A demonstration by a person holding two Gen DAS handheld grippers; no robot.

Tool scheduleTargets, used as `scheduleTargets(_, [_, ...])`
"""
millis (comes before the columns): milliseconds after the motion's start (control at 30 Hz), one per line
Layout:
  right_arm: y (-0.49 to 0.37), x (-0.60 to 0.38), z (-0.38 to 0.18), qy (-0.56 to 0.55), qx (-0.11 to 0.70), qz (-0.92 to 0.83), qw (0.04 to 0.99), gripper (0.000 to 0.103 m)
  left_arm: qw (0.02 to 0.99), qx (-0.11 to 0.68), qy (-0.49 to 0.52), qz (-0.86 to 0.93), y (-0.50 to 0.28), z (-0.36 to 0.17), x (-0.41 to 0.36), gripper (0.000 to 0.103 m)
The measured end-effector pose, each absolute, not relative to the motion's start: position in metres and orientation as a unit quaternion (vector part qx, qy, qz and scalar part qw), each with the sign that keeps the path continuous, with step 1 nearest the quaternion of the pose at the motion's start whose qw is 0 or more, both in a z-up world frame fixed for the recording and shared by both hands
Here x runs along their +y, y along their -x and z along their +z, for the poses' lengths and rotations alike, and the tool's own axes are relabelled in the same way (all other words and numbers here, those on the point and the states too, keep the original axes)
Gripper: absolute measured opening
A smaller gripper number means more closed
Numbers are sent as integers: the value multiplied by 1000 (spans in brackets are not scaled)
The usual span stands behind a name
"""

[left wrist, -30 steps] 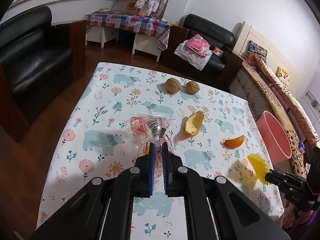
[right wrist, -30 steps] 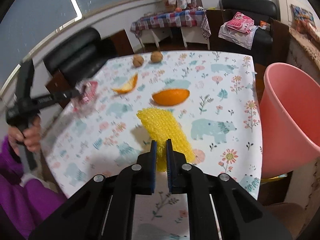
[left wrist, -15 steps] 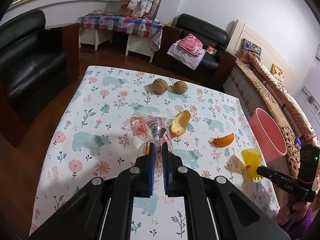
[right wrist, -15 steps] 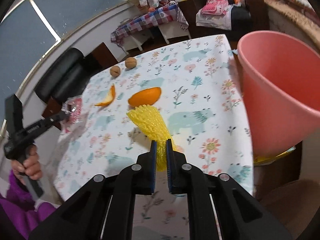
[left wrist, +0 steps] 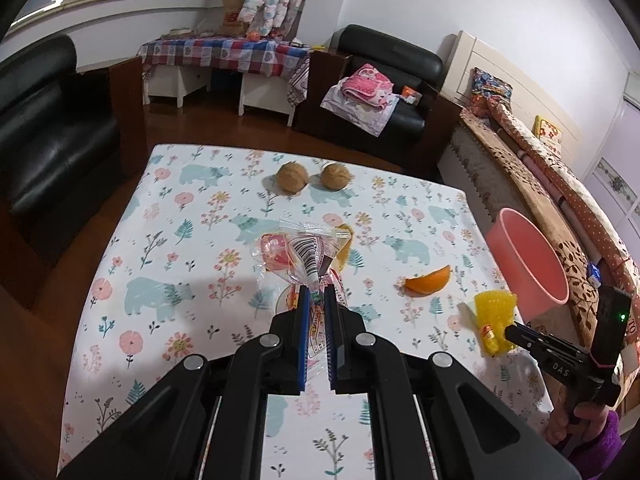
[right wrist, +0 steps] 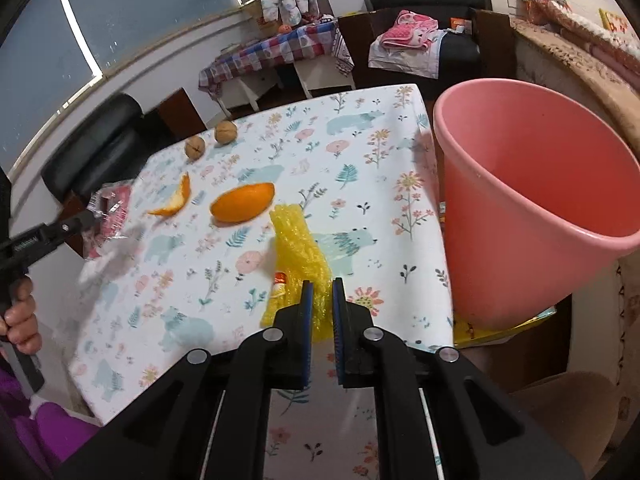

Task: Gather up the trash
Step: 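Carry the clear bag and yellow foam mesh over the pink bucket with both tools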

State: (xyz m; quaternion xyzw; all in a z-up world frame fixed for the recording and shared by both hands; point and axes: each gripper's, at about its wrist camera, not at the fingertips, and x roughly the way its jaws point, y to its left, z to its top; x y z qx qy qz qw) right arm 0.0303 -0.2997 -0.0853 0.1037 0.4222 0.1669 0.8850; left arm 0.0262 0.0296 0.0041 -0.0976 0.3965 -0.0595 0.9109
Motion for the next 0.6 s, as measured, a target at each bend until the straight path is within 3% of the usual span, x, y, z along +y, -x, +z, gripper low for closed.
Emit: scheduleTargets(600, [-22,-343,-21,-154,305,146,928,9,918,359,71,-154,-50,40,-64,6])
